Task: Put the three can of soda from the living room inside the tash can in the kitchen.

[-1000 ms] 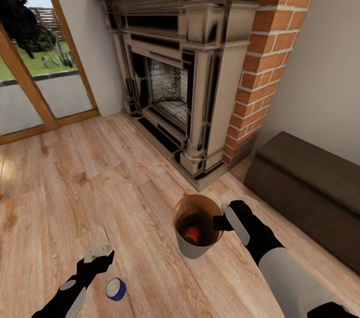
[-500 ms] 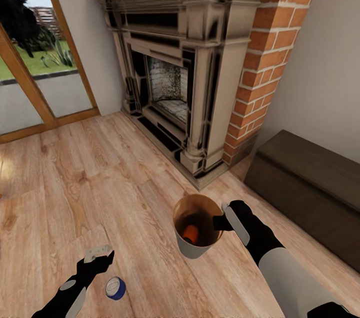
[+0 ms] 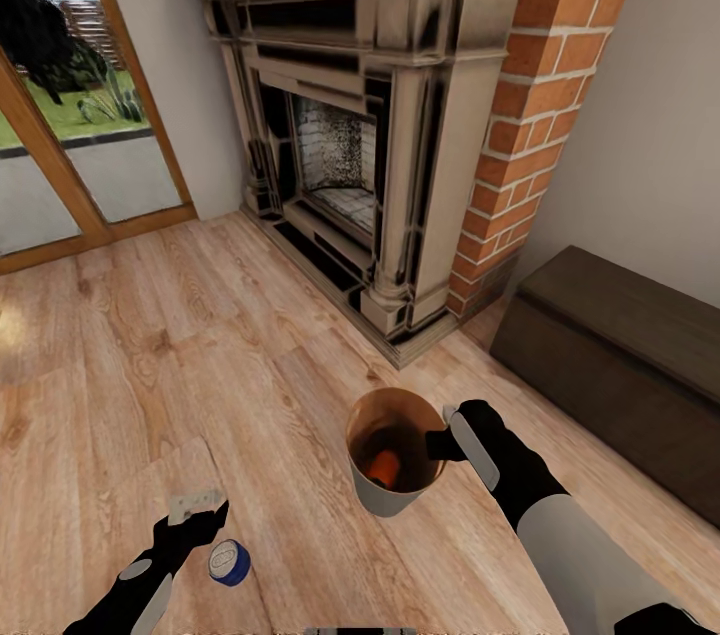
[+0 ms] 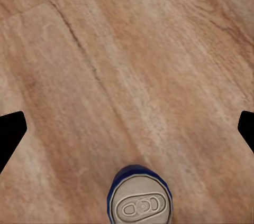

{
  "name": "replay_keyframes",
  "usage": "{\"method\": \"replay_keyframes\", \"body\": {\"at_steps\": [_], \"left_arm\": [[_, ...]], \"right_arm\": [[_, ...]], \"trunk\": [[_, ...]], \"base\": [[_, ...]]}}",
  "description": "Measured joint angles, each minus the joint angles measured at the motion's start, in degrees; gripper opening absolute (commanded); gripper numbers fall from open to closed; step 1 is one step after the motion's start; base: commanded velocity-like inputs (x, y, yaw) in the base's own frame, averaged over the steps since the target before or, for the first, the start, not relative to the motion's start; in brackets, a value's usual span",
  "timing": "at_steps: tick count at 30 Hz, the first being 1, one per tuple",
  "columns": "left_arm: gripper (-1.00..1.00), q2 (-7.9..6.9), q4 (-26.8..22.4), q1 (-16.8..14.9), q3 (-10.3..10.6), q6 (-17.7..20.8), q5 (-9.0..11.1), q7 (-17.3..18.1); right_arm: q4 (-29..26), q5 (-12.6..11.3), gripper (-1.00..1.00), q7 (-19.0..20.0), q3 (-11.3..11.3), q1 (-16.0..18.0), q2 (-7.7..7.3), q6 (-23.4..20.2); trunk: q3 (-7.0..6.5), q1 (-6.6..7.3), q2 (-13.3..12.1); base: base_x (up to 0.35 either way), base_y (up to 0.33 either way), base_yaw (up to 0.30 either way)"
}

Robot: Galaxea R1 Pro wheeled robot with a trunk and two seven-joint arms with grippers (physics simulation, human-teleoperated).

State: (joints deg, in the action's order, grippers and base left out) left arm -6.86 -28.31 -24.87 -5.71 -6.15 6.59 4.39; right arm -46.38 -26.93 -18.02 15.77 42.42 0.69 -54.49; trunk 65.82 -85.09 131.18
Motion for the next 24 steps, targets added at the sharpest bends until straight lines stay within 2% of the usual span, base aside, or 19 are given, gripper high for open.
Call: {"method": "replay_keyframes", "body": {"at_steps": [24], "left_arm": [[1.00, 0.00, 0.01, 0.00, 0.00, 0.00, 0.00, 0.00]], "right_arm": [[0.00, 0.04, -1.00, 0.00, 0.00, 0.00, -0.02, 0.00]], "trunk": [[6.51, -5.27, 9.62]], "base": [[0.000, 0.000, 0.000]]}}
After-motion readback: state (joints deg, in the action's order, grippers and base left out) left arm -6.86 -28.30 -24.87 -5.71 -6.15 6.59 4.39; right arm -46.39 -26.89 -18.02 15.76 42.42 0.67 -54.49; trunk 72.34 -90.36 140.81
